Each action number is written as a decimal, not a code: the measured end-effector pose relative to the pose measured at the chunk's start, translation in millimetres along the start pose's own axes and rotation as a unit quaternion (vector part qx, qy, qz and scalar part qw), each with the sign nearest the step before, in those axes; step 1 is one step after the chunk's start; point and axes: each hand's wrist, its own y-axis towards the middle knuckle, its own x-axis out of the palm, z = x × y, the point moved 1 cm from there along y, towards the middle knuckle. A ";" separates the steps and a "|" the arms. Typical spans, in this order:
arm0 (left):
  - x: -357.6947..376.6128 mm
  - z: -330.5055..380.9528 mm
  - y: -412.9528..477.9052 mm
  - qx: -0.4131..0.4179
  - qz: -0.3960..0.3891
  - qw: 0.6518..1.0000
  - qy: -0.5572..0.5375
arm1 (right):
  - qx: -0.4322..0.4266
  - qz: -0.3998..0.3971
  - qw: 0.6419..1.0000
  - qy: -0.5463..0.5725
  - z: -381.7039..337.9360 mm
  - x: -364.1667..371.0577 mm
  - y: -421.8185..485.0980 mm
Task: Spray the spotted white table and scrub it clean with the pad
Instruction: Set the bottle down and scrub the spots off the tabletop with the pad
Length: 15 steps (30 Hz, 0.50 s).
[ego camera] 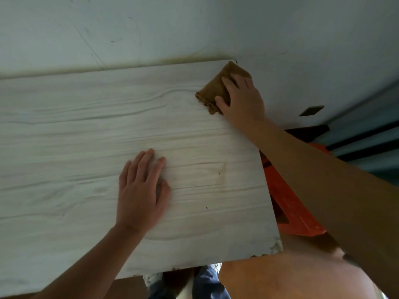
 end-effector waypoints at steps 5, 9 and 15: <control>1.0 -0.6 0.9 0.003 0.008 1.000 0.007 | 0.007 0.032 0.999 0.035 -11.1 4.0 -68.3; 0.7 -1.0 1.3 0.000 0.002 1.000 0.008 | 0.000 -0.004 0.998 0.061 -26.8 -3.9 -162.8; 0.8 -0.5 0.3 -0.006 -0.007 1.000 0.003 | -0.035 -0.051 0.997 0.054 -21.7 -9.4 -191.5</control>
